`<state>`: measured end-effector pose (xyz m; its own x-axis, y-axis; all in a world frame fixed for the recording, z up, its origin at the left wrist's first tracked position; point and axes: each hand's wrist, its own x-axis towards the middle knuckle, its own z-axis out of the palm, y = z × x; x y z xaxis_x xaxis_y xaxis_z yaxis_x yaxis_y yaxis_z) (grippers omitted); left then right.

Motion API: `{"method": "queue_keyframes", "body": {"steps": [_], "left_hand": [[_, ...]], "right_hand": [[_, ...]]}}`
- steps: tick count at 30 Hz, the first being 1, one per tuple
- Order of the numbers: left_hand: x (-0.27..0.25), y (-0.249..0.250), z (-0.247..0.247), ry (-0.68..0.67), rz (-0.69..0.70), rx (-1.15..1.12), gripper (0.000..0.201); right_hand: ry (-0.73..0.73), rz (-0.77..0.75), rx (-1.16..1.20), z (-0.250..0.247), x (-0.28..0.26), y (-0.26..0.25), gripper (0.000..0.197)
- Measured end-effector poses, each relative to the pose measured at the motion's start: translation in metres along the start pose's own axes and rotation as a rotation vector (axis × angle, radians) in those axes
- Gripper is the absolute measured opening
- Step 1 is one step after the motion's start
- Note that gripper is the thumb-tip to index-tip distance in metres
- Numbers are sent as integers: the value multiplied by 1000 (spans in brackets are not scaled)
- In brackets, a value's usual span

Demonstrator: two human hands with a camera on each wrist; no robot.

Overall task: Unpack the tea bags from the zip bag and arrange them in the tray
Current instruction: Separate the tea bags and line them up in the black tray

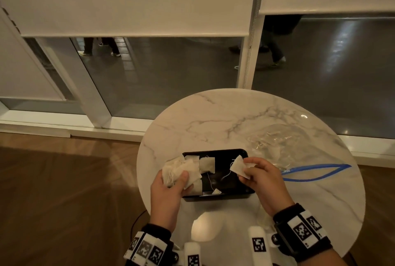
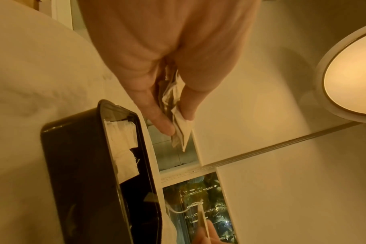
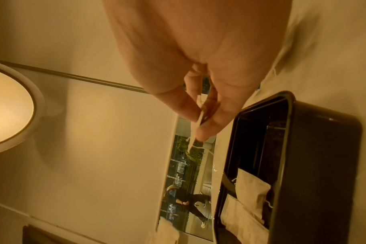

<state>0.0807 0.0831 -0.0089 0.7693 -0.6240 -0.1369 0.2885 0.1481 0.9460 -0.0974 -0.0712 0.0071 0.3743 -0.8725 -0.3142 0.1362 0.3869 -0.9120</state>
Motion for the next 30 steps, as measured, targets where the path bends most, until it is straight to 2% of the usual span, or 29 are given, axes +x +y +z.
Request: {"method": "queue_keyframes", "body": {"steps": [3, 6, 11, 14, 18, 21, 26, 30], "left_hand": [[1, -3, -4, 28, 5, 9, 29], [5, -7, -6, 45, 0, 67, 29], [8, -11, -5, 59, 0, 81, 25], [10, -15, -5, 66, 1, 101, 27], [12, -19, -6, 77, 11, 147, 29], [13, -20, -7, 93, 6, 161, 29], [16, -18, -9, 96, -14, 176, 30], [17, -16, -9, 87, -2, 186, 30]], "right_hand": [[21, 45, 11, 5, 6, 4, 12], [36, 25, -45, 12, 12, 6, 7], [61, -19, -237, 26, 22, 15, 14], [8, -12, -303, 35, 32, 20, 25], [-44, 55, -343, 47, 47, 26, 12], [-53, 139, -381, 56, 59, 32, 13], [-89, 204, -802, 62, 80, 42, 9], [-83, 257, -980, 68, 92, 40, 7]]}}
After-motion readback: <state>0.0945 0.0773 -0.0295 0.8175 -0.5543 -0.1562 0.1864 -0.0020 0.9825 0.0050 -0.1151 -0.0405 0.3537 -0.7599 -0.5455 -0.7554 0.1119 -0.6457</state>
